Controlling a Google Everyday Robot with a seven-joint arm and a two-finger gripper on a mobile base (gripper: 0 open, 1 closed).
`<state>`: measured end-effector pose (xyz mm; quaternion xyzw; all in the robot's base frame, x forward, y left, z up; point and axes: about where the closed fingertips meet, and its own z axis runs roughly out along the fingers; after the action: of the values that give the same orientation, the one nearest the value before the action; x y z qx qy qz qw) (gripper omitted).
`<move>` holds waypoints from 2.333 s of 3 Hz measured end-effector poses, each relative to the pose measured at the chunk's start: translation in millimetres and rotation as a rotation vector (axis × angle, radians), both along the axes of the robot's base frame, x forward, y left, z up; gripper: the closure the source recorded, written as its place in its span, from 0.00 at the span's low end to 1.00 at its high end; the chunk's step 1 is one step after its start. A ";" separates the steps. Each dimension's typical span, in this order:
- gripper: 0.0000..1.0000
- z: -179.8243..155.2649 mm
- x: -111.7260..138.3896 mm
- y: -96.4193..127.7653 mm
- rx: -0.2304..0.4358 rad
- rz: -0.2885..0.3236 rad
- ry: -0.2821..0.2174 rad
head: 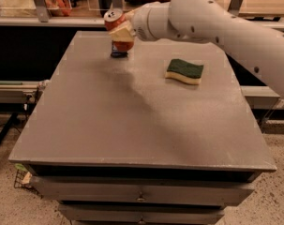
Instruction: Move coke can near rxbar blueberry
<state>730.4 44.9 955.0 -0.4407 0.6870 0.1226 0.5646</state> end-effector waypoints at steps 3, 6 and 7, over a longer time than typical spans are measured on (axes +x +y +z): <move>1.00 -17.8 52.0 -70.1 0.204 -0.163 0.047; 0.19 -46.0 62.1 -61.2 0.242 -0.151 0.128; 0.00 -53.1 60.5 -62.3 0.240 -0.156 0.139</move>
Offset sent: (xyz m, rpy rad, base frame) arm 0.0554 -0.0958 -0.0257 0.2139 0.0523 -0.2181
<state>790.9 -17.4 901.9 -0.3061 0.7369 0.1896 0.5721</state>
